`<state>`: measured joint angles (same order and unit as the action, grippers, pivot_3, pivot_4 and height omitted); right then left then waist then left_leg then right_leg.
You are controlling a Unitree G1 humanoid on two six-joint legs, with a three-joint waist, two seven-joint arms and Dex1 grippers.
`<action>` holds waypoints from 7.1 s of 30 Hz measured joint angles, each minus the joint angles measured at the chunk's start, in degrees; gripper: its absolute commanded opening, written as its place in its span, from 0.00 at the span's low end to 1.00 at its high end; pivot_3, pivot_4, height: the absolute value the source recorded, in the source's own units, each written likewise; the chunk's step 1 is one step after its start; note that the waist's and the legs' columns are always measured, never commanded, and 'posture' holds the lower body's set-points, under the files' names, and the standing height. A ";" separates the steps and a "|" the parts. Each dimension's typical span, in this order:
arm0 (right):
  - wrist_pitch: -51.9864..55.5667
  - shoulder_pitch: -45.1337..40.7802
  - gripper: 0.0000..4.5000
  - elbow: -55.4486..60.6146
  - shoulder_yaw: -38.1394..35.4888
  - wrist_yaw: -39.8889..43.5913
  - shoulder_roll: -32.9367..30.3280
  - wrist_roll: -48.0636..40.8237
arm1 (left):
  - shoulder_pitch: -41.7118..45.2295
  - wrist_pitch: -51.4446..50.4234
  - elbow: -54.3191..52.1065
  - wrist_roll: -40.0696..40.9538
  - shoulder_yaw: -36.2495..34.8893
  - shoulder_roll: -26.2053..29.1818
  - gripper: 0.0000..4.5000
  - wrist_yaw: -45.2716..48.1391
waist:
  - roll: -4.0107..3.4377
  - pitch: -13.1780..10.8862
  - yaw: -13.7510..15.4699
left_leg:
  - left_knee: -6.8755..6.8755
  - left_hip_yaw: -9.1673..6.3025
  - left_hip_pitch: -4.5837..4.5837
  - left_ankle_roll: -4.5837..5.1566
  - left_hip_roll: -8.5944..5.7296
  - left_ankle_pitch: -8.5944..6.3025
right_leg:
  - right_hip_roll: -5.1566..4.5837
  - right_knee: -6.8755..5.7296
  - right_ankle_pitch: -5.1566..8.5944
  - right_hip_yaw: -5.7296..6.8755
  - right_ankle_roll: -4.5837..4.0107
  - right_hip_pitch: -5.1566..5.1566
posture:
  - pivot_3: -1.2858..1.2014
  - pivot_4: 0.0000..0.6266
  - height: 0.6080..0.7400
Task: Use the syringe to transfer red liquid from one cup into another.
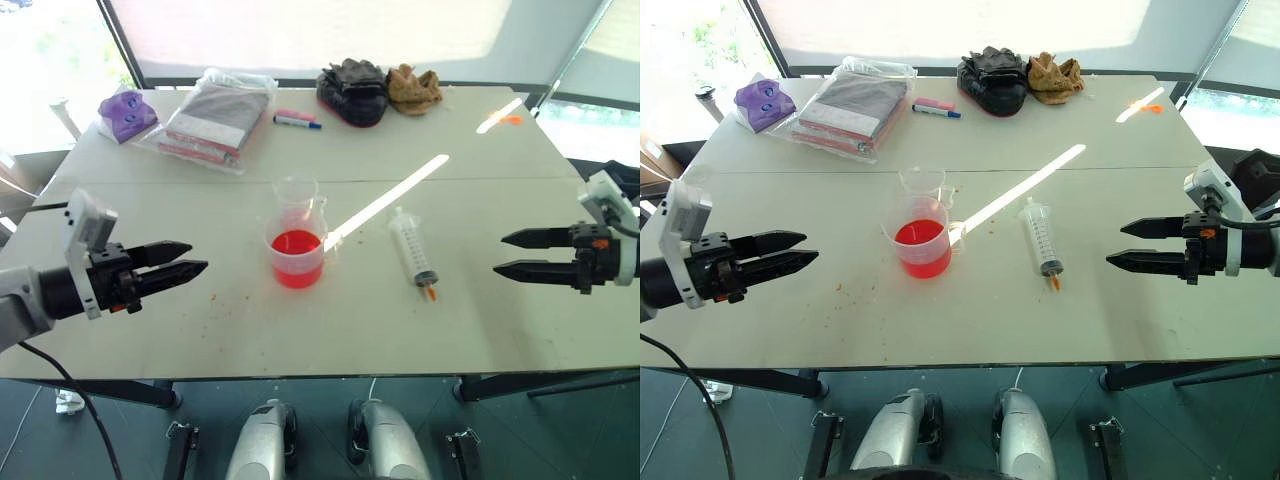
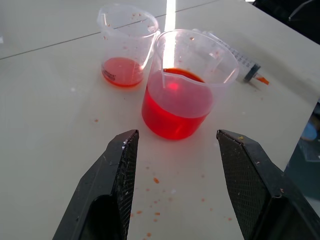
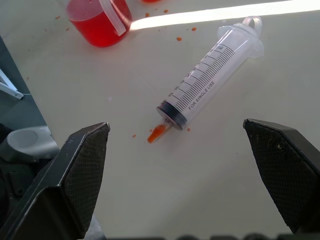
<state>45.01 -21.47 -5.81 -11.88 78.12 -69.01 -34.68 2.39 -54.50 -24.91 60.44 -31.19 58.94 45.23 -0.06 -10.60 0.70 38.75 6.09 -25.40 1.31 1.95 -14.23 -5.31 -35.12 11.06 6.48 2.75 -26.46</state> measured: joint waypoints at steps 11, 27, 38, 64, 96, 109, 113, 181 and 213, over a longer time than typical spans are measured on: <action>4.57 -0.87 0.99 1.12 3.62 -5.09 -0.71 2.87 | 1.20 -0.11 0.21 -0.94 0.09 -0.42 0.57 0.04 | 0.00 0.00 0.00 | 0.00 0.02 0.00 0.00 -0.01 0.00 | -0.04 -0.01 -0.01 -0.01 -0.01 -0.01 | 0.52 0.24 1.00; 7.68 -9.12 0.99 2.88 7.58 -10.61 1.51 4.76 | 3.02 1.71 0.34 -4.18 2.78 -0.19 0.57 2.64 | -0.01 0.00 -0.15 | 0.02 0.06 0.00 0.00 0.00 0.01 | 0.13 -0.05 -0.02 -0.03 -0.01 -0.04 | 0.52 0.24 1.00; 33.50 -45.80 0.99 -20.30 26.19 -17.66 20.26 9.37 | 37.46 19.24 24.70 -23.26 26.01 4.33 0.57 22.75 | 0.01 0.01 0.00 | 0.14 0.21 -0.16 0.19 -0.09 0.12 | 0.29 -0.15 -0.24 0.00 -0.29 -0.10 | 0.52 0.24 1.00; 12.23 -60.44 0.99 -68.25 33.64 -18.77 44.97 35.05 | 31.15 15.83 10.17 -23.16 20.57 -6.93 0.57 13.70 | 0.08 0.04 -1.77 | 0.39 0.19 0.09 0.19 -0.03 0.15 | 0.24 -0.78 -0.39 -0.25 0.38 0.01 | 0.52 0.24 1.00; 11.35 -72.60 0.32 -47.69 -3.31 -33.06 41.61 17.44 | 37.28 16.46 26.81 -24.29 19.01 -3.26 0.57 14.81 | 0.14 0.06 -1.79 | 0.25 0.21 0.07 0.11 -0.01 0.19 | 0.25 -0.75 -0.38 -0.29 0.31 -0.06 | 0.52 0.24 1.00; -3.66 -39.19 0.32 2.38 0.05 -38.26 63.85 3.98 | 42.93 15.32 30.83 -26.03 20.29 -2.86 0.57 16.29 | 0.12 0.03 -1.76 | 0.28 0.16 0.03 0.03 -0.01 0.25 | 0.26 -1.00 -0.36 -0.26 0.32 -0.20 | 0.52 0.24 1.00; -5.69 -36.30 0.32 5.78 2.84 -38.62 65.33 2.82 | 42.88 15.34 30.83 -26.51 20.28 -2.83 0.57 16.39 | 0.15 0.04 -1.65 | 0.28 0.15 0.05 0.04 -0.01 0.25 | 0.25 -0.96 -0.36 -0.25 0.32 -0.15 | 0.52 0.24 1.00; -35.36 -18.19 0.32 -5.78 18.06 -38.88 69.56 17.47 | 62.38 36.94 54.57 -43.44 32.04 -23.67 0.57 27.52 | 0.16 0.04 -1.68 | 0.39 0.13 0.06 0.06 -0.08 0.26 | 0.31 -1.00 -0.36 -0.26 0.32 -0.10 | 0.52 0.24 1.00; -35.50 -17.16 0.32 -3.45 17.84 -39.27 69.72 16.93 | 67.75 32.61 58.31 -40.51 29.82 -24.19 0.57 27.49 | 0.16 0.04 -1.67 | 0.40 0.12 0.06 0.06 -0.09 0.26 | 0.31 -1.00 -0.36 -0.26 0.33 -0.08 | 0.52 0.24 1.00</action>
<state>9.51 -38.63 -9.26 5.97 38.86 0.72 -17.74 70.13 -21.89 33.40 19.93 -1.37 34.75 72.72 0.10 -10.56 -0.97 39.15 6.21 -25.34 1.37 1.86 -13.97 -5.00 -36.12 10.70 6.23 3.08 -26.55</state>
